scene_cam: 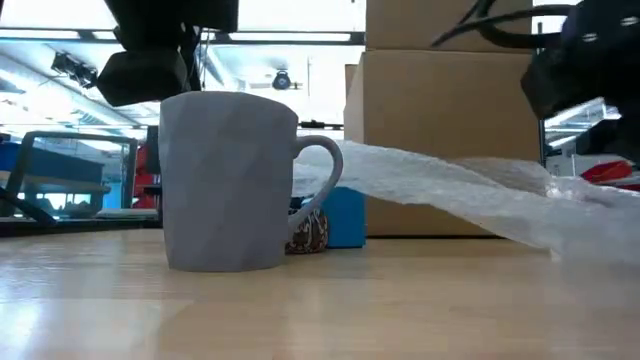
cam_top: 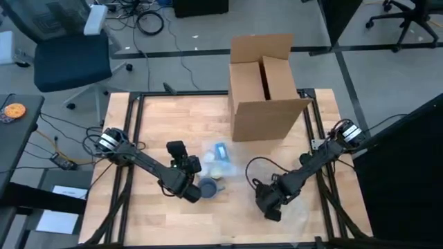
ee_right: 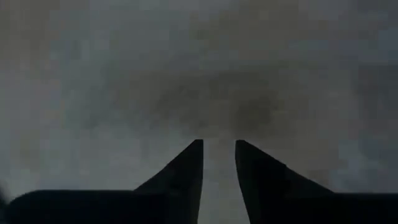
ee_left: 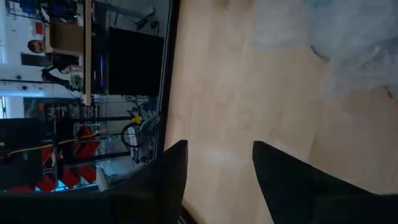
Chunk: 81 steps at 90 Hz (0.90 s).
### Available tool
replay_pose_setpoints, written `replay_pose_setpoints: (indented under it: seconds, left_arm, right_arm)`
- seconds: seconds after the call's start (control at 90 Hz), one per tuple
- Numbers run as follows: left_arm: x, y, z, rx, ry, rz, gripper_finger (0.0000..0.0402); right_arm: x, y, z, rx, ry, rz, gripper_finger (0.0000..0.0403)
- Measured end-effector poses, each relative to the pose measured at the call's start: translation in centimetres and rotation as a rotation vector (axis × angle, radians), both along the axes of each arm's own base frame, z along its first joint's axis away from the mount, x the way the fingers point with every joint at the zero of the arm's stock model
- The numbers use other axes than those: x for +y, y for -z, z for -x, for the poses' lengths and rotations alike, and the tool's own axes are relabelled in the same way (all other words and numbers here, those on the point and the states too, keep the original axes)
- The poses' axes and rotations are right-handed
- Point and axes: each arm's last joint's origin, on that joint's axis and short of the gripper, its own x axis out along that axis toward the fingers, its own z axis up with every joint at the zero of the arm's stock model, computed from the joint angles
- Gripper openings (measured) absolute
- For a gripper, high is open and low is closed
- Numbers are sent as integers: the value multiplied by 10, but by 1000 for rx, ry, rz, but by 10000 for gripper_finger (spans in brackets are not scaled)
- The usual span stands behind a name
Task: Wrap mug
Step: Wrap the purple mug with the transparent bubble wrap
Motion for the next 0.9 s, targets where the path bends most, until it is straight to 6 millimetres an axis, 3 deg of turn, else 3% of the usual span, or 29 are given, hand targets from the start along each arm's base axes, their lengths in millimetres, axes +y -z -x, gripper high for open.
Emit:
replay_pose_setpoints:
  seconds: [0.144, 0.322, 0.411, 0.511, 0.644, 0.9]
  left_arm:
    - [0, 0, 0, -2, 3, -6, 167]
    - [0, 0, 0, -9, 6, -12, 167]
    - [0, 0, -1, -16, 6, -10, 167]
    - [0, 0, -1, -19, 6, -8, 167]
    - [-2, 1, -1, -24, 6, 3, 167]
    - [-3, 1, -1, -25, 8, 5, 167]
  right_arm:
    - [-15, -8, 7, 129, -13, 152, 72]
    - [-34, -53, 17, 308, -20, 465, 72]
    - [-43, -63, 20, 328, -40, 612, 72]
    - [-54, -60, 22, 278, -57, 581, 72]
    - [-65, -51, 26, 352, 31, 549, 72]
    - [-56, -56, 10, 244, 48, 388, 72]
